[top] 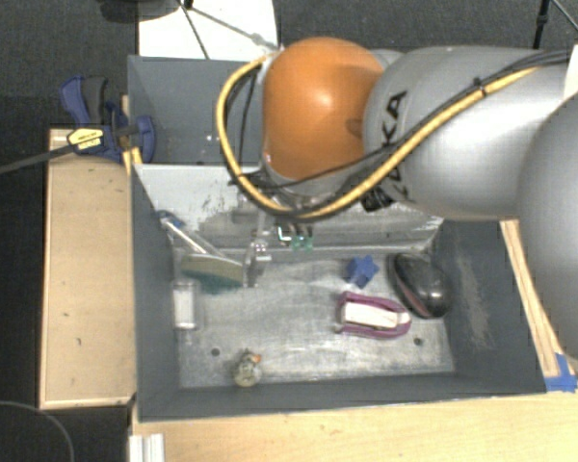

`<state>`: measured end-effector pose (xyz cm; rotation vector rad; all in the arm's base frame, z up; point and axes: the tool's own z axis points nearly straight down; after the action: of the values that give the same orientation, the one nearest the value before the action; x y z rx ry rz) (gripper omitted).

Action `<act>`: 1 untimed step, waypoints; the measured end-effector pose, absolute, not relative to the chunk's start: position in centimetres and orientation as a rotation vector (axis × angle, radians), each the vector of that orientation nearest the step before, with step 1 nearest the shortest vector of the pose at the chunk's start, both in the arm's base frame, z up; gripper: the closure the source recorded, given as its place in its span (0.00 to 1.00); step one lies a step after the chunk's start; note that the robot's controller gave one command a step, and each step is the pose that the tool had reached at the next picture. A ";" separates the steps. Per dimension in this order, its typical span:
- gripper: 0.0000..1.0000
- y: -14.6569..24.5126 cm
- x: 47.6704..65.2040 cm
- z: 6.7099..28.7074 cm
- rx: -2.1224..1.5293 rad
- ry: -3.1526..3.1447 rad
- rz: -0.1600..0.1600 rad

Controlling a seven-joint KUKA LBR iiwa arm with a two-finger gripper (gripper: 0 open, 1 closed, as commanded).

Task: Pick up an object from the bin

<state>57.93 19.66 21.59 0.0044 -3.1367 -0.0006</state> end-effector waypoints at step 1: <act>0.00 20.9 57.9 6.9 0.333 -3.128 -0.001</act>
Offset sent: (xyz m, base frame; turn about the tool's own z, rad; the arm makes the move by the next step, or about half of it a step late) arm -0.0022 0.0130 -0.1459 -0.2113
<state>57.86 20.88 6.93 0.3335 -3.1281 -0.0011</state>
